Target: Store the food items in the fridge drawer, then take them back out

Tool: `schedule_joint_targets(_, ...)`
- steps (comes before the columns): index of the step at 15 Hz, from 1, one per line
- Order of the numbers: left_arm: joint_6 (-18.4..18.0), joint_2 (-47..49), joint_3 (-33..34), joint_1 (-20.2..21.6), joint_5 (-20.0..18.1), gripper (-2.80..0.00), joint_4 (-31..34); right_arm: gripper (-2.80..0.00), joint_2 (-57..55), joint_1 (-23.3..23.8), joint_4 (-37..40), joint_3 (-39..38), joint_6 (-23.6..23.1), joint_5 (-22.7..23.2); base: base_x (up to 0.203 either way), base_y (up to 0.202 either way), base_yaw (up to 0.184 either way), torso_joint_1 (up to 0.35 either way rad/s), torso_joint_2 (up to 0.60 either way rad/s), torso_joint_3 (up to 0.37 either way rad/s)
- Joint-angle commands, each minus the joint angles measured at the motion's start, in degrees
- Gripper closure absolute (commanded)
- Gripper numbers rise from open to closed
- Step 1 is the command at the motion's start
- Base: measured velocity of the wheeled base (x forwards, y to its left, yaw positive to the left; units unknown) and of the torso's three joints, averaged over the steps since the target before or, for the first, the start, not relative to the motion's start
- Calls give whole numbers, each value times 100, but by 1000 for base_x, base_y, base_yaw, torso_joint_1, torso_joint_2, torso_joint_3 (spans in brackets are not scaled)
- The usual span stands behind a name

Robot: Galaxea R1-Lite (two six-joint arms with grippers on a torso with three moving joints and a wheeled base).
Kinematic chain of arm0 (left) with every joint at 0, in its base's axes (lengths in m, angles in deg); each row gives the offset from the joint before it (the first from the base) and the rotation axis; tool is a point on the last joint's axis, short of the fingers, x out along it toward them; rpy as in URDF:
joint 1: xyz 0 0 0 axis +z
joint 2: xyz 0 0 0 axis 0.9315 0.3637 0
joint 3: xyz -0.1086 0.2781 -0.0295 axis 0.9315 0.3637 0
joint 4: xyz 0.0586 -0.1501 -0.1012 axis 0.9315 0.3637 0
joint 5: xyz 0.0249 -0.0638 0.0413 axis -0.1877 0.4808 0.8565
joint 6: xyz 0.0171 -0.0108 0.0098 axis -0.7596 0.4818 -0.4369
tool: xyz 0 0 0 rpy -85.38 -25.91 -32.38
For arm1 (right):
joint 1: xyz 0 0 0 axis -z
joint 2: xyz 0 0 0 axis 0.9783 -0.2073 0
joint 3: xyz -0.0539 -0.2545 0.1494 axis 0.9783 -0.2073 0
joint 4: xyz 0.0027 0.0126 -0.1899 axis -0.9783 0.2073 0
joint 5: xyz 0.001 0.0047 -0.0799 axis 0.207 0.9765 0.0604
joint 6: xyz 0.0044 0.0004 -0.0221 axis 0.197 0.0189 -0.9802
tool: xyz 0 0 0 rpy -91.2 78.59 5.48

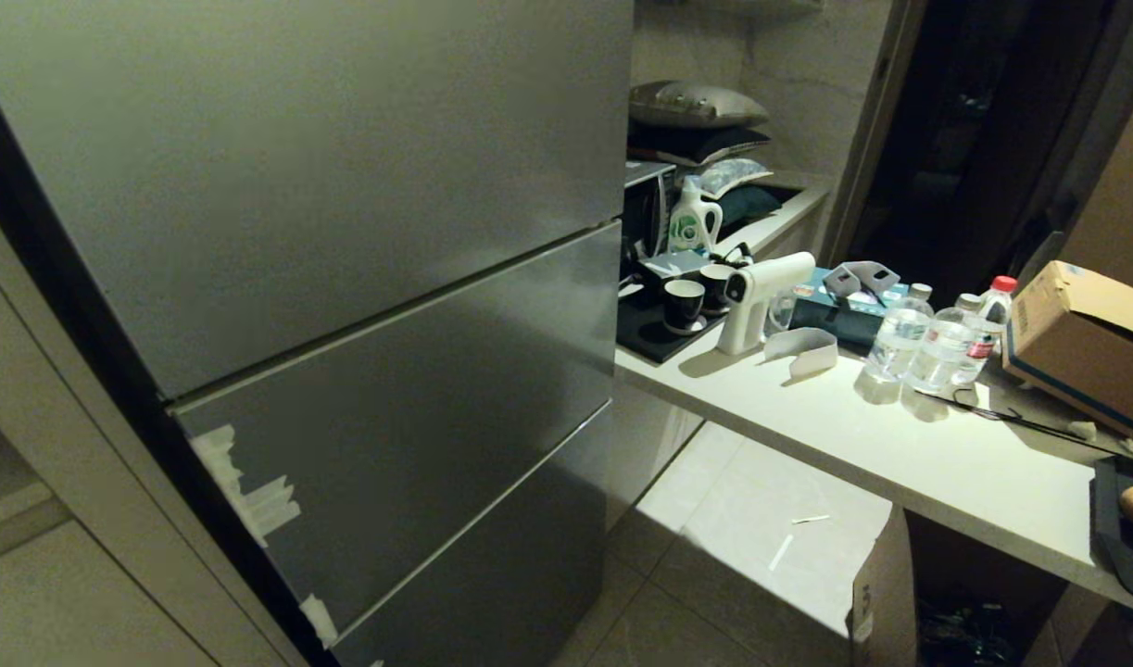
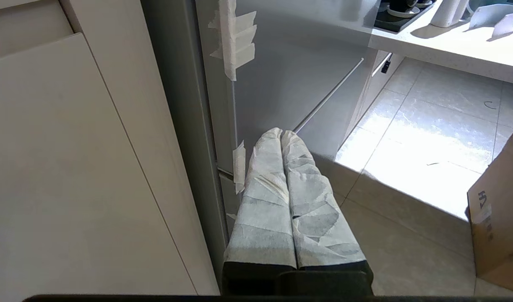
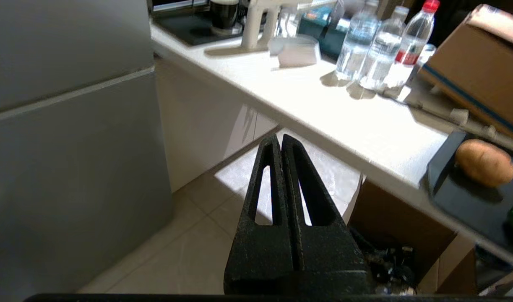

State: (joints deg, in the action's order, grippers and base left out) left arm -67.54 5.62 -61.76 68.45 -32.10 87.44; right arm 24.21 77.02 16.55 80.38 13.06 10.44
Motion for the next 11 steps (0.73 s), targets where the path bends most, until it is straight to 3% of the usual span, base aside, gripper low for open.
schedule_joint_targets(1,4,2,1,-3,1,0,0,0,574,154,193,-250,-9,100,0,0,0,0,0,0)
schedule_joint_targets(11,4,2,1,-4,1,0,0,0,574,161,179,-250,231,71,0,0,0,0,0,0)
